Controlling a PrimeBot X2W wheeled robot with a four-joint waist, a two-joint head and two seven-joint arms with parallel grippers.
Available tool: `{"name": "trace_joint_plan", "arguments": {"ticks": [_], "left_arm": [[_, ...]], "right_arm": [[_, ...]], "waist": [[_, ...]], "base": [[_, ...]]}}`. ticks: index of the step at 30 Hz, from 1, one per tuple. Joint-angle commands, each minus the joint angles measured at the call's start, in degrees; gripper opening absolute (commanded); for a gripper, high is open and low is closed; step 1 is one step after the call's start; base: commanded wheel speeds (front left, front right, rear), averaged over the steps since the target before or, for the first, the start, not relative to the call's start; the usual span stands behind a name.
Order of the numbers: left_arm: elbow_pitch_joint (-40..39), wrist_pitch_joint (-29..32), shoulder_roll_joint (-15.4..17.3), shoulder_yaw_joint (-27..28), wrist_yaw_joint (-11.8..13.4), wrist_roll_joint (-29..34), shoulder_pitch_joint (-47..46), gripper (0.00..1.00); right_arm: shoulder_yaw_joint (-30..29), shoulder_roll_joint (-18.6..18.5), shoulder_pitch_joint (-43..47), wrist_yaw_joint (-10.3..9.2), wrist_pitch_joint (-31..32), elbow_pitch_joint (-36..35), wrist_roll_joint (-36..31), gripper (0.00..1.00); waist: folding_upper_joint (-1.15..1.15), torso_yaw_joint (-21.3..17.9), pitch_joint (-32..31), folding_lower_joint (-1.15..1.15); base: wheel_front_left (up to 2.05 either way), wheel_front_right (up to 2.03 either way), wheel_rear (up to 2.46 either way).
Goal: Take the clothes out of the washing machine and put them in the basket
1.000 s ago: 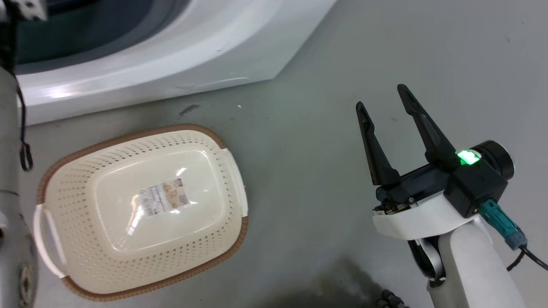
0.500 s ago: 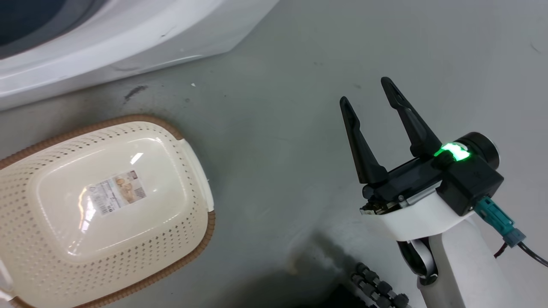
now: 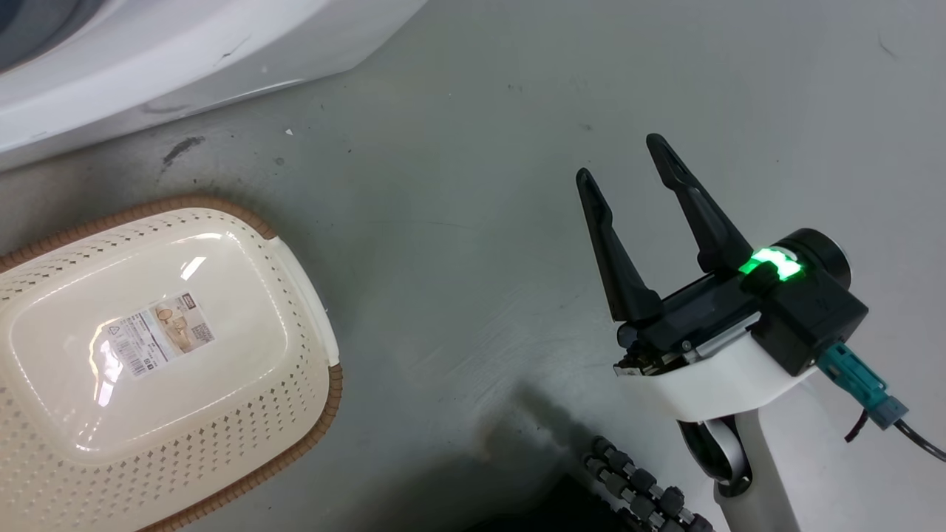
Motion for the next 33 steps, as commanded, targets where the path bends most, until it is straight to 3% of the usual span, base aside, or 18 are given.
{"name": "trace_joint_plan", "arguments": {"ticks": [1,5,11,16,22,26,33], "left_arm": [[-1.69,0.55,0.49,0.71,1.29,-0.41,1.25,0.0],[-4.55,1.12,0.97,1.34,2.49,-0.98,2.81,0.0],[-10.75,-2.84,1.63,2.07,4.64,-1.56,5.68,0.0],[-13.85,-13.66,-0.12,4.51,8.22,-4.19,11.14,0.0],[-11.59,-25.64,-3.79,7.0,10.36,-8.07,18.55,0.0],[-8.11,-33.77,-6.55,8.65,10.53,-10.94,23.82,0.0],[-0.35,-44.17,-10.4,10.25,8.32,-15.2,30.89,0.0]], "right_arm": [[0.27,0.2,-0.58,-0.04,-0.14,-0.28,0.61,1.0],[0.43,0.2,-0.93,-0.04,-0.14,-0.38,0.74,1.0],[0.53,0.19,-0.97,-0.04,-0.14,0.09,0.86,1.0],[-0.5,0.18,-0.05,-0.04,-0.14,0.89,0.34,1.0],[-2.15,0.16,2.17,-0.04,-0.13,2.39,-0.58,1.0],[-2.95,0.15,4.38,-0.04,-0.12,4.0,-1.55,1.0],[-4.91,0.14,8.99,-0.04,0.24,6.23,-2.98,1.0]], "waist": [[0.0,-0.12,0.13,-0.01],[0.0,-0.27,0.18,-0.01],[0.0,-0.31,-0.64,-0.01],[0.0,0.07,-3.8,-0.01],[0.0,1.26,-9.77,-0.01],[0.0,2.13,-15.4,-0.01],[0.0,4.07,-25.17,-0.01]], "base": [[0.0,0.0,0.0],[0.0,0.0,0.0],[0.0,0.0,0.0],[0.0,0.0,0.0],[0.0,0.0,0.0],[0.0,0.0,0.0],[0.0,0.0,0.0]]}}
